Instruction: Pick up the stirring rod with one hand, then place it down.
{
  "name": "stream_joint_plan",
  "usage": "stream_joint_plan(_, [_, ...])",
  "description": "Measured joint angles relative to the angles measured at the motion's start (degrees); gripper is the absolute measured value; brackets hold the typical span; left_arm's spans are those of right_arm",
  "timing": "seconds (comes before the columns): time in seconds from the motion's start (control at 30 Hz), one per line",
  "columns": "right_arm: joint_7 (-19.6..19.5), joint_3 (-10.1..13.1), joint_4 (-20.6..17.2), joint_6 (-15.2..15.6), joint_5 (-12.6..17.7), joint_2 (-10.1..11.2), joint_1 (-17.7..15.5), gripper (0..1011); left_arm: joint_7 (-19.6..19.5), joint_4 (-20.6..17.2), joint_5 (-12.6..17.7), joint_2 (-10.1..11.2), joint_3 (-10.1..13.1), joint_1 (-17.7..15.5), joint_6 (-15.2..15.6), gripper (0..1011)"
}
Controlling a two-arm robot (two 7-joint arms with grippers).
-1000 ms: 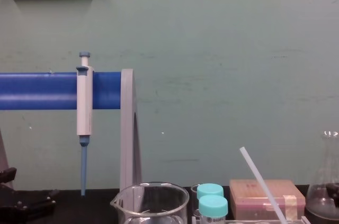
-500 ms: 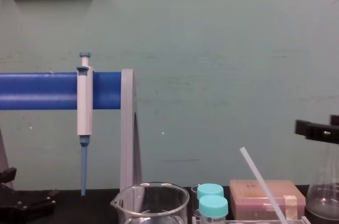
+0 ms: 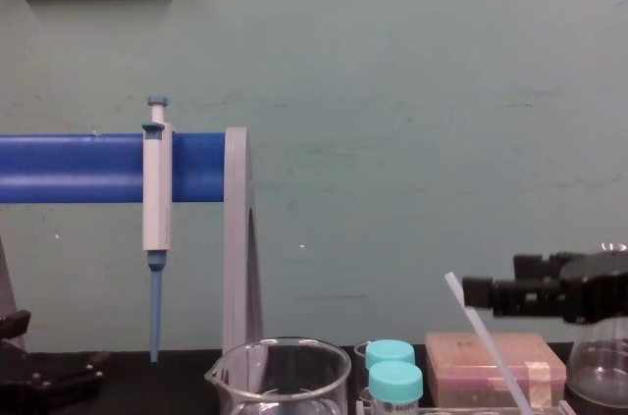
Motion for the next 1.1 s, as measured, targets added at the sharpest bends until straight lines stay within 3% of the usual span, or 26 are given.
stream_joint_plan(0.57, [0.93, -4.47, 3.72, 5.69, -2.30, -1.10, 4.38, 1003, 0.00, 0.00, 0.00, 0.00, 0.00, 0.00, 0.00, 1000])
stream_joint_plan(1.1, [0.04, -5.44, 6.13, 6.67, -3.40, -2.18, 5.71, 1003, 0.00, 0.00, 0.00, 0.00, 0.00, 0.00, 0.00, 1000])
